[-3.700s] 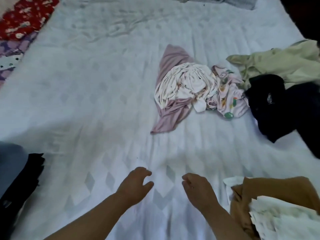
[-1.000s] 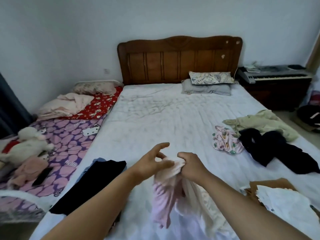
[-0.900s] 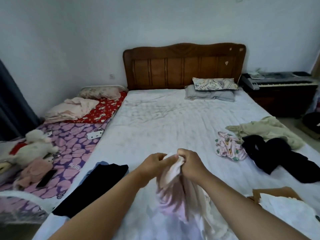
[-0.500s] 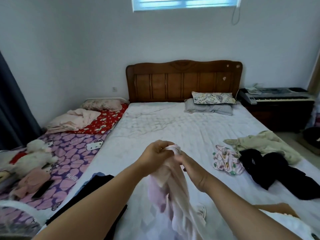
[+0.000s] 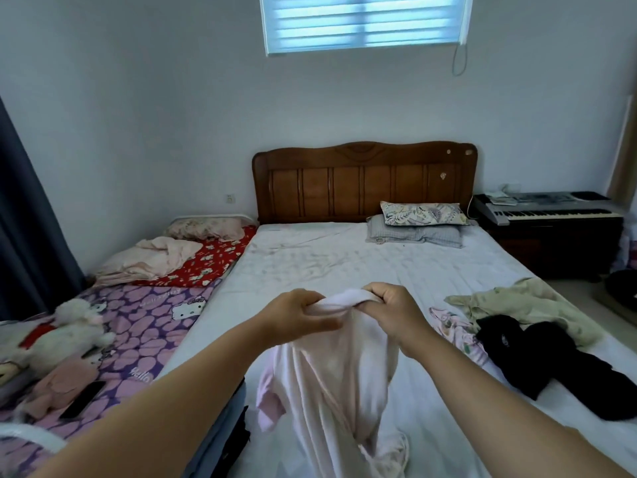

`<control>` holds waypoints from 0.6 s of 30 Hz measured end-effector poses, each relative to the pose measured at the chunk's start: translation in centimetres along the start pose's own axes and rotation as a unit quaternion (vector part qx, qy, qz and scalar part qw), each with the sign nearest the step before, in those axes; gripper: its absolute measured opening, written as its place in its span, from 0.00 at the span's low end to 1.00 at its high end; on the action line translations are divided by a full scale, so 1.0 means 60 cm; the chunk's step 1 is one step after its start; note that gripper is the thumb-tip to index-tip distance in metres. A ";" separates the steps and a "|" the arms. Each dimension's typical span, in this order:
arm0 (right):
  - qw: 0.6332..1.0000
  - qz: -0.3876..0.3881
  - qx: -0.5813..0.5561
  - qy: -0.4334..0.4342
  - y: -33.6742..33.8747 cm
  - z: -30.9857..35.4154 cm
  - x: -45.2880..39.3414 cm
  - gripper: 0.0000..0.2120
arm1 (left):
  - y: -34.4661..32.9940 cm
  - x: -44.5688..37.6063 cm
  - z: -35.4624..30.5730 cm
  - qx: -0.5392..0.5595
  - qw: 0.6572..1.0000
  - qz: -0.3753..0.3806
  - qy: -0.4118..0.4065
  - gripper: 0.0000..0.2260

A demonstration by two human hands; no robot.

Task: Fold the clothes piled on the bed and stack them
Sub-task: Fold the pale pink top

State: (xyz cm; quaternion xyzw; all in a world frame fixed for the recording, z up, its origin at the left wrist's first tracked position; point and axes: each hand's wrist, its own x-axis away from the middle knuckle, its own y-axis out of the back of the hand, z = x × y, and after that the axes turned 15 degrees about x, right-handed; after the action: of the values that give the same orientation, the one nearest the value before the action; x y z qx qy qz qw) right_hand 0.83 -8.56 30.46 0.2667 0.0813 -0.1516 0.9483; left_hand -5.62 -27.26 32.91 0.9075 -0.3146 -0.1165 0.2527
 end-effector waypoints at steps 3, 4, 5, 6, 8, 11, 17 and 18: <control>0.998 0.023 0.030 0.044 0.001 0.020 -0.006 0.04 | -0.026 -0.004 0.002 0.090 0.996 0.004 0.020 0.13; 0.997 0.037 0.042 0.055 0.001 0.022 -0.007 0.03 | -0.033 -0.005 0.004 0.133 0.990 0.008 0.034 0.09; 0.996 0.044 0.054 0.064 0.001 0.022 -0.008 0.03 | -0.037 -0.007 0.005 0.164 0.986 0.003 0.039 0.07; 0.995 0.045 0.064 0.065 0.004 0.021 -0.007 0.04 | -0.038 -0.009 0.006 0.184 0.982 -0.011 0.038 0.07; 0.994 0.056 0.077 0.047 0.015 0.010 -0.004 0.07 | -0.035 -0.014 0.006 0.233 0.970 -0.069 0.030 0.05; 0.990 0.096 0.106 0.016 0.035 -0.013 0.003 0.11 | -0.019 -0.019 0.005 0.276 0.945 -0.173 0.038 0.04; 0.995 0.046 0.091 -0.002 0.060 -0.021 -0.007 0.15 | -0.001 -0.030 0.009 0.196 0.943 -0.268 -0.006 0.07; 0.994 0.050 0.093 0.001 0.063 -0.020 -0.009 0.18 | 0.000 -0.032 0.008 0.183 0.937 -0.297 -0.014 0.07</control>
State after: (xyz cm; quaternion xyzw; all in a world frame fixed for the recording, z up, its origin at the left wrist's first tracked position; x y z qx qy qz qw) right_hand 1.46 -4.72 31.42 0.3580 0.0547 -0.1110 0.9255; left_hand -7.28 -26.26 32.58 0.9885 -0.0495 -0.1391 0.0317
